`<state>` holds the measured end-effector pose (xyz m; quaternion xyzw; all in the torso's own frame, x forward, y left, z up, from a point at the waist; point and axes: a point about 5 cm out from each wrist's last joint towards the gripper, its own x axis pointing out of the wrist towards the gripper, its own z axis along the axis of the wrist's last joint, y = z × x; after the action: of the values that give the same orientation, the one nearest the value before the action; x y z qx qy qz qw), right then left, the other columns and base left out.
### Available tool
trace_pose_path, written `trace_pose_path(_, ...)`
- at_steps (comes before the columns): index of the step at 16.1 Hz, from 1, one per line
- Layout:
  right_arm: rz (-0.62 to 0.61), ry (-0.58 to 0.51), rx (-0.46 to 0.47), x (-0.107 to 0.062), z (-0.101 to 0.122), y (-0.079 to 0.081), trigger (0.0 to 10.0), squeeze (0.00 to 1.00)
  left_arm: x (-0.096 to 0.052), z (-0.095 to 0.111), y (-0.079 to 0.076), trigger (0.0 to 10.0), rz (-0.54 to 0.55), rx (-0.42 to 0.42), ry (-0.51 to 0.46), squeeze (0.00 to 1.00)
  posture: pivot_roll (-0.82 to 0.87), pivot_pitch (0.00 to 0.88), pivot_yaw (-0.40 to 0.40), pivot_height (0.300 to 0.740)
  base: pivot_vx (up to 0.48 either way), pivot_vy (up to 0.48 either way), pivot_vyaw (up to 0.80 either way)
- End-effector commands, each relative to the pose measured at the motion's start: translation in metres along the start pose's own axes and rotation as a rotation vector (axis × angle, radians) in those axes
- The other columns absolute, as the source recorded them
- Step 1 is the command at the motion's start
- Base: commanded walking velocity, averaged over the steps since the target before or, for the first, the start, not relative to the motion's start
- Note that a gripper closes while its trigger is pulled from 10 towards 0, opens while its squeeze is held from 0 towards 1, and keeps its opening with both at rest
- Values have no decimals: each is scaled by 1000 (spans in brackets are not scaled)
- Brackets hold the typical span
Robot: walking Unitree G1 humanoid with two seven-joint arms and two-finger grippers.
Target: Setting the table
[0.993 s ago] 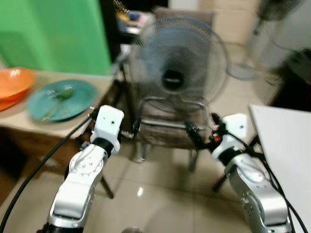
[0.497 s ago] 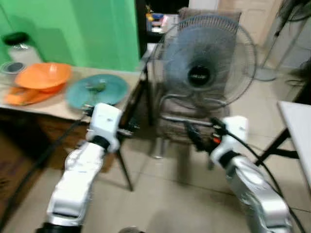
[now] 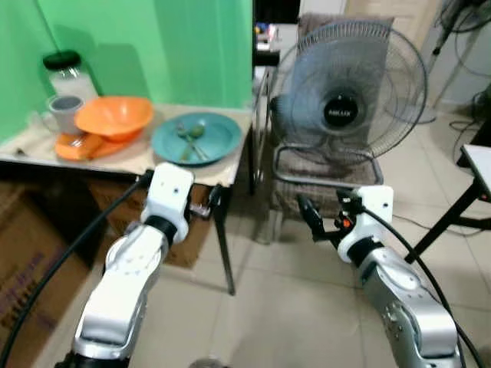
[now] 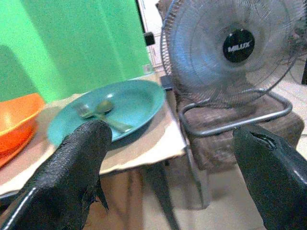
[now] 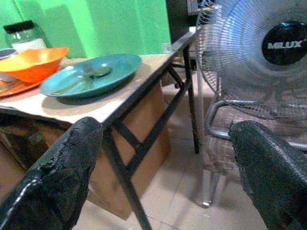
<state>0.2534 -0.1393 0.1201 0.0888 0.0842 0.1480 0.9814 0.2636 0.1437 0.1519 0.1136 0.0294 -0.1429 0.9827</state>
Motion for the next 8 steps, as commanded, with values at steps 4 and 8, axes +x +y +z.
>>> trace_pose_path(4, 31, -16, 6, 3, 4, 6, 10000, 0, 1, 5, 7, 10000, 36, -3, -10, 0, 87, 0, 33, 740, 0, 0, 0)
trace_pose_path(8, -1, -15, 22, 5, 4, 4, 10000, 0, 6, 8, 10, 10000, 45, -6, -20, 0, 85, 0, 41, 740, 61, 0, 200)
